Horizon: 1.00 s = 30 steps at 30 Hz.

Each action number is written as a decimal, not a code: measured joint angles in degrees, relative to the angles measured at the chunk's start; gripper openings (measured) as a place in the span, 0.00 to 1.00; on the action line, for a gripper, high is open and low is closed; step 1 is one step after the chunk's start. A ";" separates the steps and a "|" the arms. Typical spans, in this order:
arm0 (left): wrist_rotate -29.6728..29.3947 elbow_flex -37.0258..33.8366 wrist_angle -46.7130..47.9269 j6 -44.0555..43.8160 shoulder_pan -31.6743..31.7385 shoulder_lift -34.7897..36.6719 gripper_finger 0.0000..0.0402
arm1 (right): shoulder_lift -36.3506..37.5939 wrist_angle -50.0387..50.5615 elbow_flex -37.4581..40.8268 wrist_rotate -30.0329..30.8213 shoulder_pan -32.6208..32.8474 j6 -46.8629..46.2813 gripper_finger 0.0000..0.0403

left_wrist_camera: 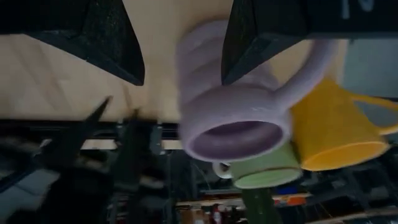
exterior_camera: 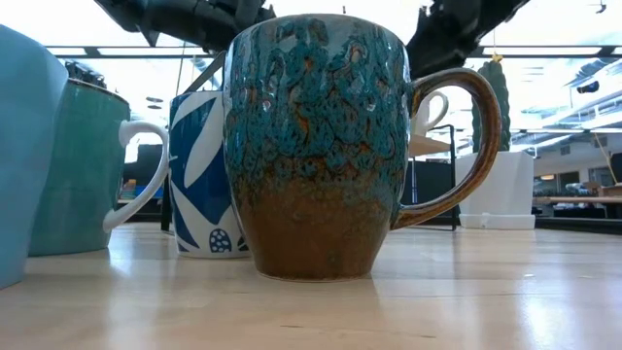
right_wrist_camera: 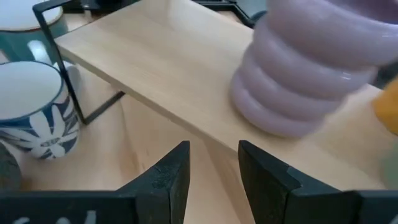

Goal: Place coffee mugs
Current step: Put the right purple mug on the shelf

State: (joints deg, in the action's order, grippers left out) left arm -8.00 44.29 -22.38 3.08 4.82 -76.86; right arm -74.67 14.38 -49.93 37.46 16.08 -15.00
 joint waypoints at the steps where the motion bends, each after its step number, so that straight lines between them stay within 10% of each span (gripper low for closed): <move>1: 1.43 0.00 0.26 -1.34 0.07 0.00 0.55 | -0.64 -0.66 0.00 0.09 -0.57 0.44 0.35; 30: 0.51 0.00 -4.41 5.48 10.83 -3.60 0.55 | -6.83 -17.37 0.00 -1.36 -11.51 11.74 0.35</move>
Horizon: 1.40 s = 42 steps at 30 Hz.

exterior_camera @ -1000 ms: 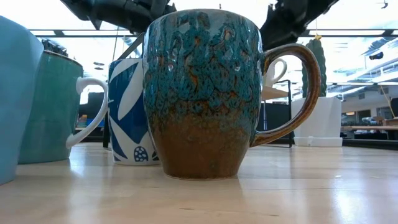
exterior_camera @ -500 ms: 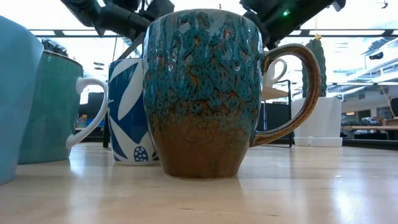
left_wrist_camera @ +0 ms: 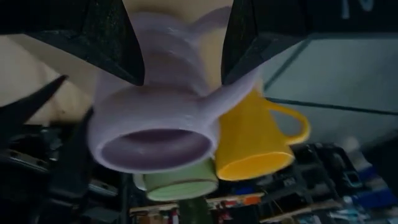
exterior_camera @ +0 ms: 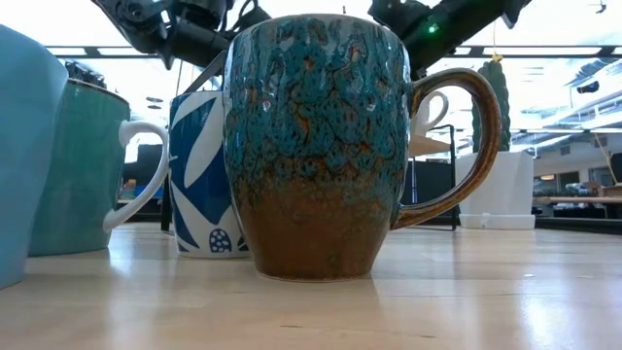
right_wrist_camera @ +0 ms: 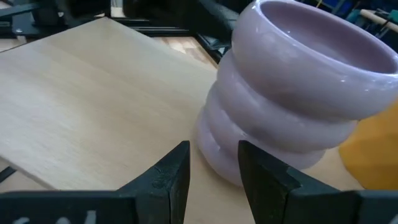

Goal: Place coffee mugs
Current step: Put the right purple mug on the shelf

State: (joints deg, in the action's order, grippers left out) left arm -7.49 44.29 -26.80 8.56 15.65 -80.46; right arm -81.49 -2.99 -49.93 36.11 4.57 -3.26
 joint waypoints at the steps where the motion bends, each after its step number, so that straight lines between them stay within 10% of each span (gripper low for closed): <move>1: -0.01 0.00 -0.16 0.81 0.39 0.01 0.55 | 0.00 -0.01 0.00 0.03 -0.10 -0.02 0.35; 23: 8.79 0.00 0.86 2.21 2.92 0.08 0.55 | 0.04 0.05 0.00 -0.19 -2.55 0.23 0.35; 30: 8.96 0.00 2.22 0.40 0.19 -0.14 0.55 | 0.04 0.04 0.00 -10.73 -2.53 2.84 0.35; 42: 4.11 -0.04 -0.97 -0.40 -0.35 -5.02 0.55 | 0.04 0.05 0.00 -9.81 -2.51 3.95 0.35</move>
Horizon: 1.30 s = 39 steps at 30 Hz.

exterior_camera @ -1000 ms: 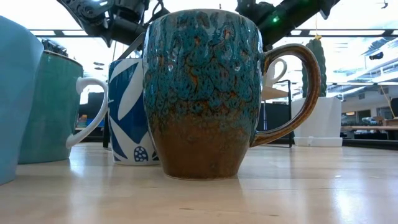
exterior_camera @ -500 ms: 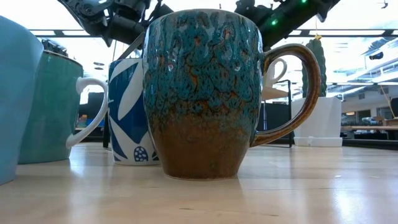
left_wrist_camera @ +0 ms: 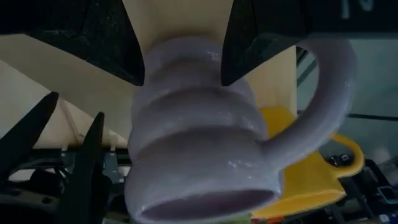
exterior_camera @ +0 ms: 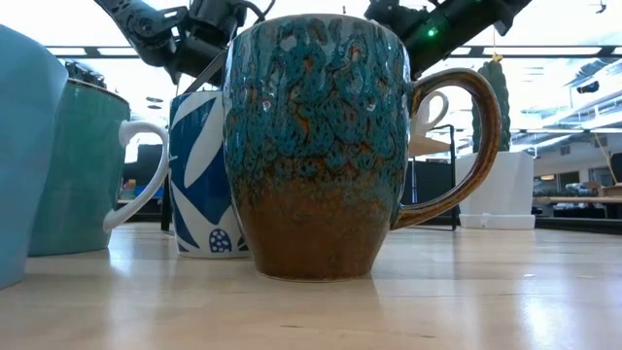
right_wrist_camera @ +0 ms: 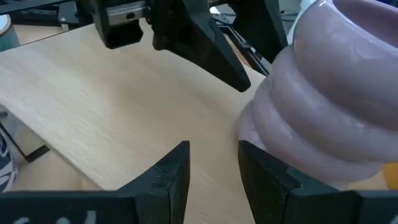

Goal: Place coffee mugs
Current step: Put the right purple mug on the shelf

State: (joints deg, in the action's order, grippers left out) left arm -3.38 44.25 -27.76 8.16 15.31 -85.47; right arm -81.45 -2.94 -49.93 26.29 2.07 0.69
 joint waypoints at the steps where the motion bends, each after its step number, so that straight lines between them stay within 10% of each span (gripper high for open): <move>1: 0.00 0.00 -0.38 0.00 0.00 0.01 0.55 | 0.00 0.02 0.00 0.68 0.00 -0.02 0.35; 39: -7.32 0.07 0.05 -0.19 -2.04 0.94 0.55 | 0.11 -3.13 0.00 7.51 0.74 -3.94 0.35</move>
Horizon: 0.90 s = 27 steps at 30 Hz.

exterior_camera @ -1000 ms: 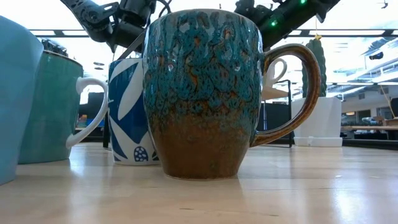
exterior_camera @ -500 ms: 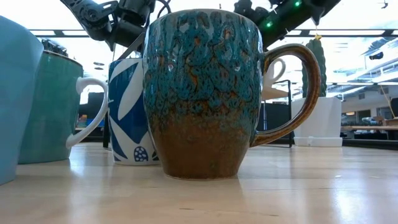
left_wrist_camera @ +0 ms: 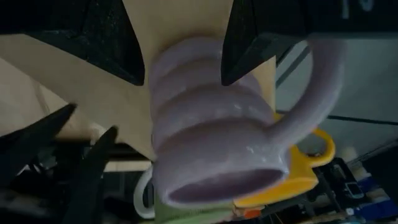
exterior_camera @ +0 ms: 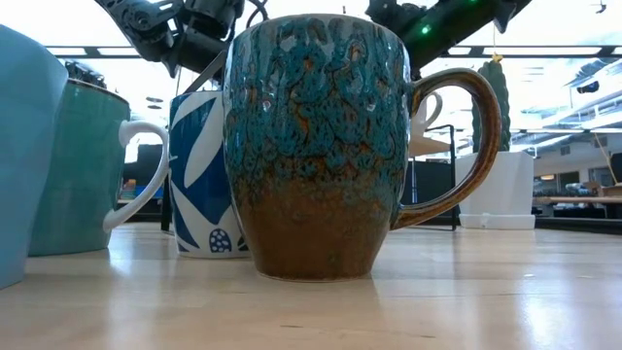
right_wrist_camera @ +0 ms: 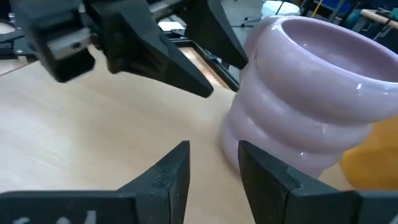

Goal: Place coffee mugs
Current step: Put the right purple mug on the shelf

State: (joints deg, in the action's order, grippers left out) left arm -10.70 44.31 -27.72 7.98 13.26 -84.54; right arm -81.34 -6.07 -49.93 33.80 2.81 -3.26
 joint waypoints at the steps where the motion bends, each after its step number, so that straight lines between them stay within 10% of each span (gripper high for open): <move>1: 0.02 0.00 1.22 -0.10 -0.16 0.44 0.55 | 0.02 0.00 0.00 0.77 0.86 -0.12 0.35; 13: 0.01 0.00 15.31 -6.08 1.37 9.67 0.55 | 0.02 14.56 -5.14 12.15 11.91 -2.70 0.35; 27: 1.10 -0.02 7.86 -1.17 6.76 9.16 0.55 | 0.07 37.43 -13.61 13.28 15.90 -12.09 0.35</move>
State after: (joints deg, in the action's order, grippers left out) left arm -9.60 44.29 -19.86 6.80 20.02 -75.37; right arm -81.28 31.36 -63.54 47.07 18.71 -15.34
